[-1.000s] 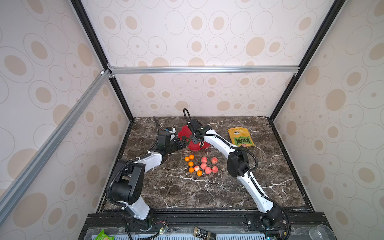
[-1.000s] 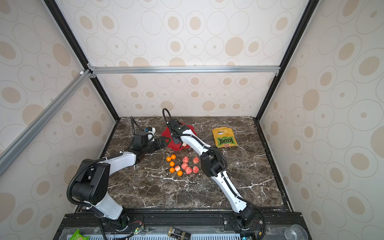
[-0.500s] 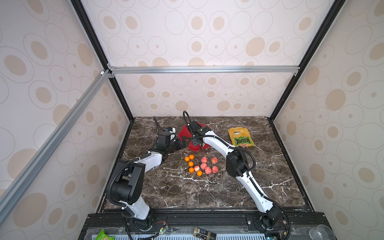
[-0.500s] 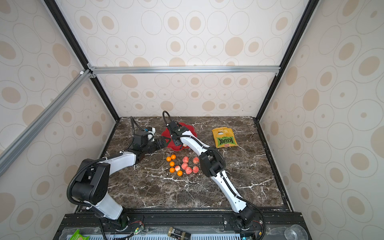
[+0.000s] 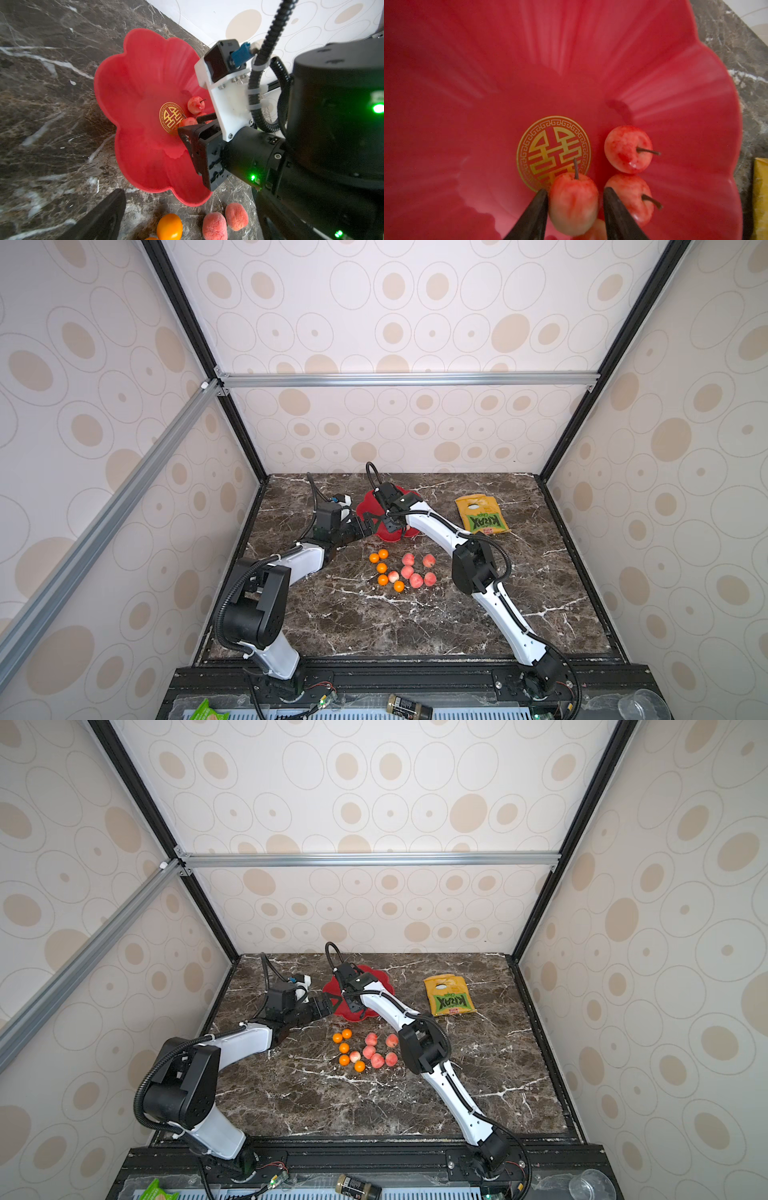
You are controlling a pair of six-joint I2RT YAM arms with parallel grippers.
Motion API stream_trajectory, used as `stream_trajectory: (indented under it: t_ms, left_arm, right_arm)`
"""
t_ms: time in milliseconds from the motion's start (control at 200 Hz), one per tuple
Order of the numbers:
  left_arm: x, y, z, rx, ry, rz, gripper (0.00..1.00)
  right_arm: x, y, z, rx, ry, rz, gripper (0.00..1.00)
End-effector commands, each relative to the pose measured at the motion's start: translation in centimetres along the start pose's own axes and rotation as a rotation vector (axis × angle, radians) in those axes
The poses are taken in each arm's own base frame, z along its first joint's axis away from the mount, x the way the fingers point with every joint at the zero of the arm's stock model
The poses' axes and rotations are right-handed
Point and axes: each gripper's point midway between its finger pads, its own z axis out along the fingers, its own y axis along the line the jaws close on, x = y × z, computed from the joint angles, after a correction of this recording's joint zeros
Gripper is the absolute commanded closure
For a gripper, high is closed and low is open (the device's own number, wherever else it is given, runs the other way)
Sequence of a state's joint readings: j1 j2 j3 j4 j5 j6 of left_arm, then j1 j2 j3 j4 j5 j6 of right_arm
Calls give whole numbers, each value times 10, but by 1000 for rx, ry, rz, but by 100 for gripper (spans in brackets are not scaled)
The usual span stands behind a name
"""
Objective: Arrange fruit in a fruit bowl
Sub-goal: Place the fruit in the fruit bowl, then pick up the fruit from the center of the table.
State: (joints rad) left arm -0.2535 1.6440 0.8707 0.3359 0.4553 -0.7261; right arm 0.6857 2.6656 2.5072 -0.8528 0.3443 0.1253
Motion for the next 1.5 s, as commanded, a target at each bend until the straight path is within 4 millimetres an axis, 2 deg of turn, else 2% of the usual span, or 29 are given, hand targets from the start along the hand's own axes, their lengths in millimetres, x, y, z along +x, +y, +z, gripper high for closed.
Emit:
stream_trajectory:
  t_ms: [0, 155, 375, 595, 745, 845, 875, 960, 1165, 1495]
  left_arm:
    - [-12, -7, -1, 23, -25, 12, 2]
    - [-12, -7, -1, 23, -26, 12, 2]
    - [-14, -12, -8, 24, -35, 23, 2]
    - [-16, -16, -26, 11, -65, 34, 2]
    - [-14, -20, -42, 9, -81, 53, 2]
    - [-5, -19, -53, -5, -61, 50, 2]
    - [-3, -19, -56, -6, -62, 49, 2]
    - [5, -19, -66, -9, -57, 47, 2]
    - [29, -16, -82, -32, -42, 46, 2]
    - [74, -14, -101, -48, 15, 49, 2]
  right_arm:
    - [17, 2, 13, 13, 53, -17, 53]
    - [14, 1, 9, 10, 46, -13, 53]
    - [-1, -2, -13, -7, 7, 5, 51]
    - [-23, -9, -51, -31, -61, 28, 51]
    - [-30, -14, -79, -44, -105, 44, 51]
    - [-32, -19, -98, -52, -132, 65, 51]
    - [-22, -17, -96, -51, -106, 56, 51]
    - [-15, -17, -109, -56, -106, 58, 51]
    - [12, -2, -136, -109, -127, 40, 51]
    - [78, 24, -159, -258, -67, 7, 52]
